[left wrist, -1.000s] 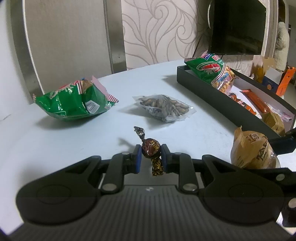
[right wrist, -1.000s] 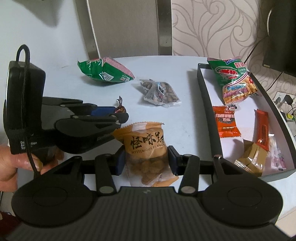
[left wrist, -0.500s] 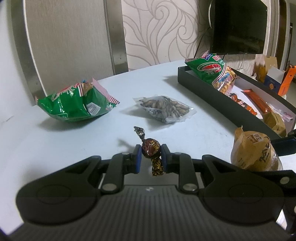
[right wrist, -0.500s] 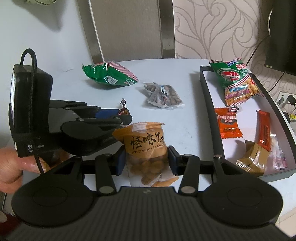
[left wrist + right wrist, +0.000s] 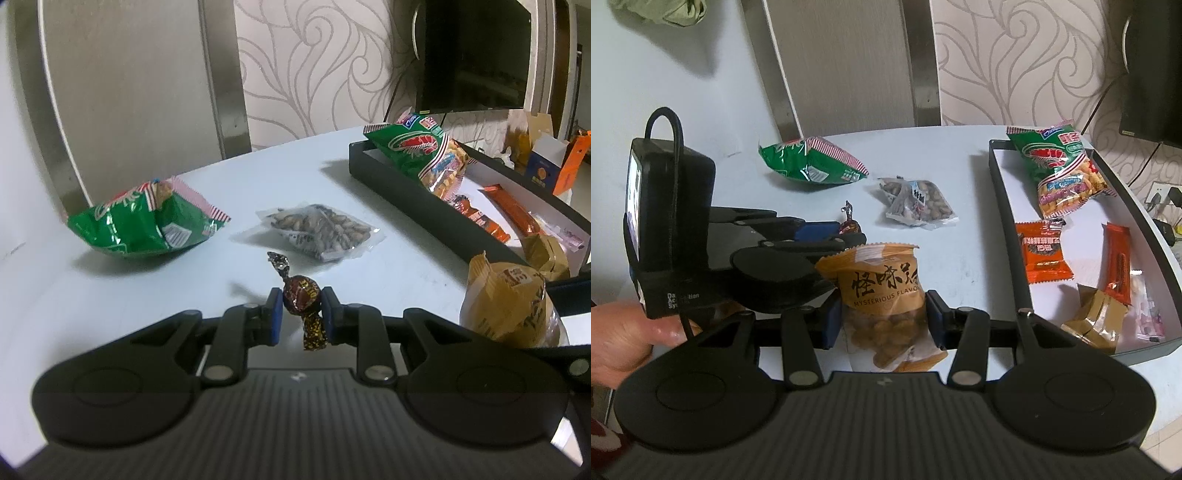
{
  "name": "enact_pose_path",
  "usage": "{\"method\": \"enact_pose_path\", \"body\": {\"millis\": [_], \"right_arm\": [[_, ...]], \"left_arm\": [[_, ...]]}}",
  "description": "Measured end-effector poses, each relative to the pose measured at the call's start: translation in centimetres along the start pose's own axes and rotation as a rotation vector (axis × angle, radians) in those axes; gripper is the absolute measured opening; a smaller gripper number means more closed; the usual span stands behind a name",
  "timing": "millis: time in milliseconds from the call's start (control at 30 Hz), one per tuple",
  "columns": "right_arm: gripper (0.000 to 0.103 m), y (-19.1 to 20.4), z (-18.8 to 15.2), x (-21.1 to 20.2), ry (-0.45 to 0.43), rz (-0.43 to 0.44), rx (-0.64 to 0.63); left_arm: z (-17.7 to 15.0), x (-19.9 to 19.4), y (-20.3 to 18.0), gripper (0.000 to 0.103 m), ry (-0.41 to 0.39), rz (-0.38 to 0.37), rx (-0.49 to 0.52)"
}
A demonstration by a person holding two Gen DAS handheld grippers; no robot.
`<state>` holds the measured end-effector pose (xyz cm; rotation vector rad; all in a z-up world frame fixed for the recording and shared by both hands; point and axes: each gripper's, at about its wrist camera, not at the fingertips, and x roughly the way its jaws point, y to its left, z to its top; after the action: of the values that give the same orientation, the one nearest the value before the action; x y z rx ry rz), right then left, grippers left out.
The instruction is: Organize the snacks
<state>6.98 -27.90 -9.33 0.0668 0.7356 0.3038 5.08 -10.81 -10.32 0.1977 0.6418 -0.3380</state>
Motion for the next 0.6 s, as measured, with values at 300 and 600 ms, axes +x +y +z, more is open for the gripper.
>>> {"method": "enact_pose_path", "body": {"millis": [300,600], "right_arm": [[0.052,-0.4,0.2,-0.4,-0.006,-0.006,0.018],[0.052,-0.9,0.5,-0.9,-0.025,-0.018,0.035]], "left_arm": [[0.6,0.4,-0.5,0.025,0.002,-0.007,0.008],[1.8,0.5,-0.9,0.025,-0.014,-0.021,0.020]]}}
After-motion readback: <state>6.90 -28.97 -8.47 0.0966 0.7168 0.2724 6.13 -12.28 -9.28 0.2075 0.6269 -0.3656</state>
